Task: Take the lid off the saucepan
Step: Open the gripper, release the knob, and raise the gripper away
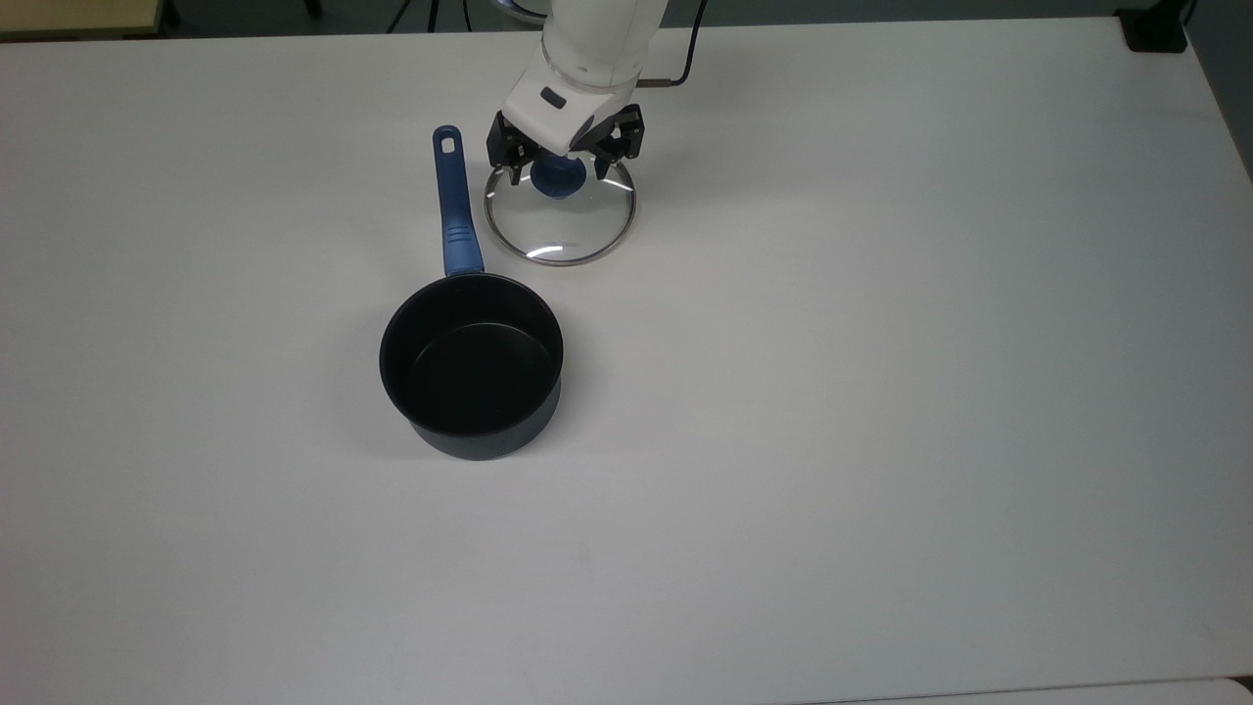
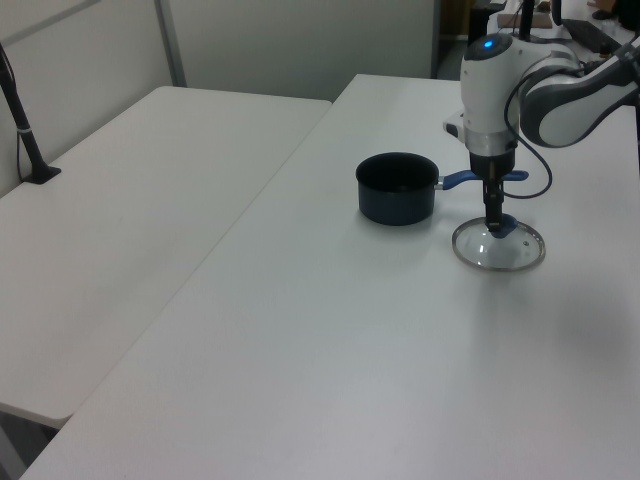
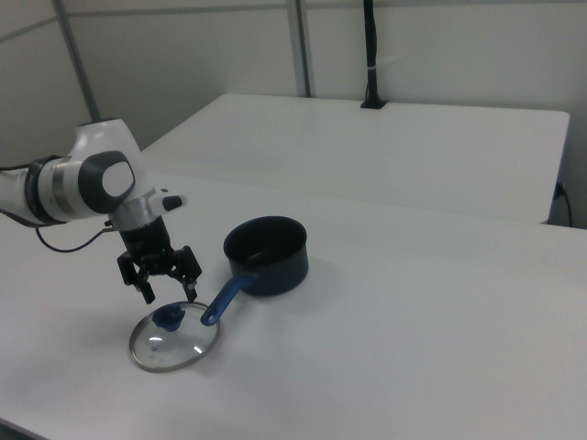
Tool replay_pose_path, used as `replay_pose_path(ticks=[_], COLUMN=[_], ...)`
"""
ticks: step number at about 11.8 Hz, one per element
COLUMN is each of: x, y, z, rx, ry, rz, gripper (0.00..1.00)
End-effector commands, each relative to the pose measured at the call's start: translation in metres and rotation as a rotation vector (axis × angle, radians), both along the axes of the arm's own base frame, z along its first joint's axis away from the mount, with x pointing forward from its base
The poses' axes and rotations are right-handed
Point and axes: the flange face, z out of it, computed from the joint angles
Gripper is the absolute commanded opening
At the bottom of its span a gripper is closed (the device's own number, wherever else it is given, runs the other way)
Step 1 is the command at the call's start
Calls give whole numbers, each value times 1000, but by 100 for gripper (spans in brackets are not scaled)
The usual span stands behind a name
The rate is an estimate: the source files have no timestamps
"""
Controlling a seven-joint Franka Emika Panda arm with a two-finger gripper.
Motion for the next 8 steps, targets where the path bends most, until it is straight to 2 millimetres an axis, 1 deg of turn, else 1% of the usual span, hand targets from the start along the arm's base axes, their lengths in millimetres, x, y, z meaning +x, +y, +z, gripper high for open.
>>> replay_pose_path(ticks=[1, 2, 3, 4, 5, 6, 7, 8], x=[24, 37, 44, 46, 45, 45, 47, 48], y=[11, 14, 19, 22, 16, 1, -36, -57], z=[72, 119, 163, 204, 235, 252, 256, 256], rx=[-5, 28, 76, 120, 146, 155, 159, 198], ry=[-51, -83, -120, -151, -162, -164, -172, -169], rz=[-70, -147, -205, -238, -287, -318, -385, -430], gripper=[100, 100, 100, 100, 100, 100, 100, 100])
